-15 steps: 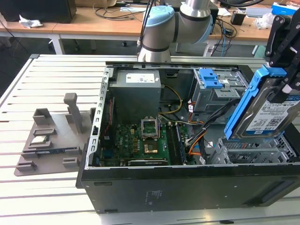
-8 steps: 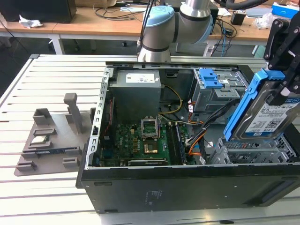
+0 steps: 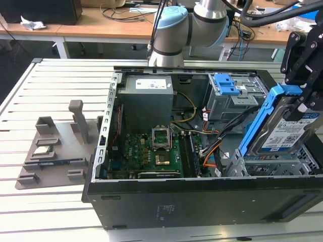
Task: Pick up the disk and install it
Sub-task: 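Insert the disk into the insertion slot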
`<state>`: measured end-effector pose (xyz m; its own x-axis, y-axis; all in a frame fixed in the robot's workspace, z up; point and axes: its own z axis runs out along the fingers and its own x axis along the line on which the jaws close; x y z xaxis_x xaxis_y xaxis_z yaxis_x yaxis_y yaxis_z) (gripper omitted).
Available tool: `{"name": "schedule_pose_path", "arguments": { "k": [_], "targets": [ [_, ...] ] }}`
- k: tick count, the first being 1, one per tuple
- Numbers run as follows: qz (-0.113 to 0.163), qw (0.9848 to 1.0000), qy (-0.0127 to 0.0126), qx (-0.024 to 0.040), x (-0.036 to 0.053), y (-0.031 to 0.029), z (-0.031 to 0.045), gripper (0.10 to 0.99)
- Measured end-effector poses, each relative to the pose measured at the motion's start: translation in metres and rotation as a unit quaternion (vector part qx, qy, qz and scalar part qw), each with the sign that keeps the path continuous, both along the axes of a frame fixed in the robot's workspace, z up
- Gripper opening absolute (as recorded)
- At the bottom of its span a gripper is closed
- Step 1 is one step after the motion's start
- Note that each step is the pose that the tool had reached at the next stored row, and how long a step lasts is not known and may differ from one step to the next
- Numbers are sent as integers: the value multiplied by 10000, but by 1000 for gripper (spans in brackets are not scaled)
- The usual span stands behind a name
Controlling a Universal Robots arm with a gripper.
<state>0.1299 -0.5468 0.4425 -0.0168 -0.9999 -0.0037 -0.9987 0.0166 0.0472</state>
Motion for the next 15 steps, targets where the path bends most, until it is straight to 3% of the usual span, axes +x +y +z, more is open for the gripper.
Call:
{"name": "schedule_pose_path", "arguments": {
  "k": [5, 15],
  "targets": [
    [0, 10000, 0, -2, 20, -18, -63, 365],
    [0, 10000, 0, -2, 25, -19, -319, 365]
  ]
}}
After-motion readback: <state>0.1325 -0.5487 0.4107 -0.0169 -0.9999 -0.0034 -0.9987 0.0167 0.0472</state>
